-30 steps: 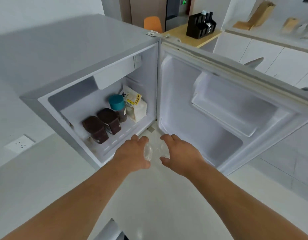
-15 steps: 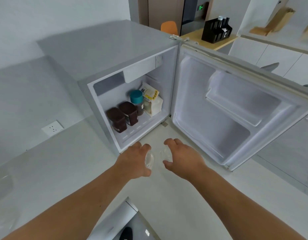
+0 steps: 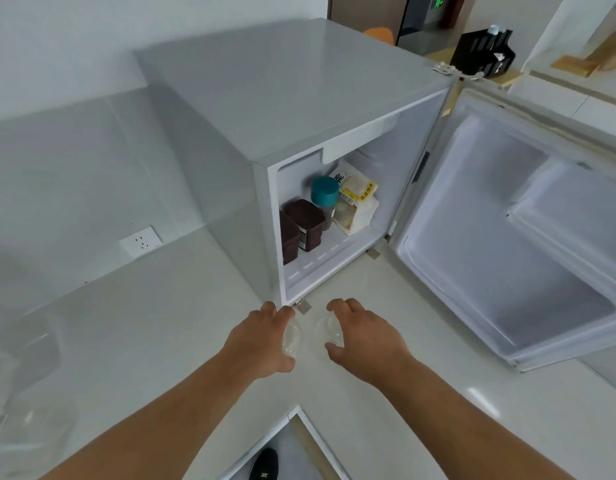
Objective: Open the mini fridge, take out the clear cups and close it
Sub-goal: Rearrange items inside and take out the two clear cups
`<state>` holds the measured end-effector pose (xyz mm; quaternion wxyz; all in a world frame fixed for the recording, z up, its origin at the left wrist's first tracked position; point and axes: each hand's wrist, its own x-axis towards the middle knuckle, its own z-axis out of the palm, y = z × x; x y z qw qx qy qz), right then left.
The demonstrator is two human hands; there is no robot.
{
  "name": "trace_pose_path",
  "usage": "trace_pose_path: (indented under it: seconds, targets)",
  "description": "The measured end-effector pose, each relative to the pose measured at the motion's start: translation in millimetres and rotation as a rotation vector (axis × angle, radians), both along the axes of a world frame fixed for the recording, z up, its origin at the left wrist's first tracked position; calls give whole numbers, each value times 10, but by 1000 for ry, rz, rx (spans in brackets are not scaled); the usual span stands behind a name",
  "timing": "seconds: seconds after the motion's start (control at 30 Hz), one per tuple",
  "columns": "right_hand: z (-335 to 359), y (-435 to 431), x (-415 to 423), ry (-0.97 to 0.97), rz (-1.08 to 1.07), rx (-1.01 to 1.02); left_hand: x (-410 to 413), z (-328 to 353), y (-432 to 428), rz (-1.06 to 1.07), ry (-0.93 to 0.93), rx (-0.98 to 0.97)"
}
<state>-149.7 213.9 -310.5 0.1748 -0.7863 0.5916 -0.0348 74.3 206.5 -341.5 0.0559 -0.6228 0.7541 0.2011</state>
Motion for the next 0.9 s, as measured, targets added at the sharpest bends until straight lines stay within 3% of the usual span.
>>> trace_pose_path:
  seconds: [0.9]
  targets:
    - [-834, -409, 1419, 3, 163, 132, 1405, -816, -290, 101, -63, 94]
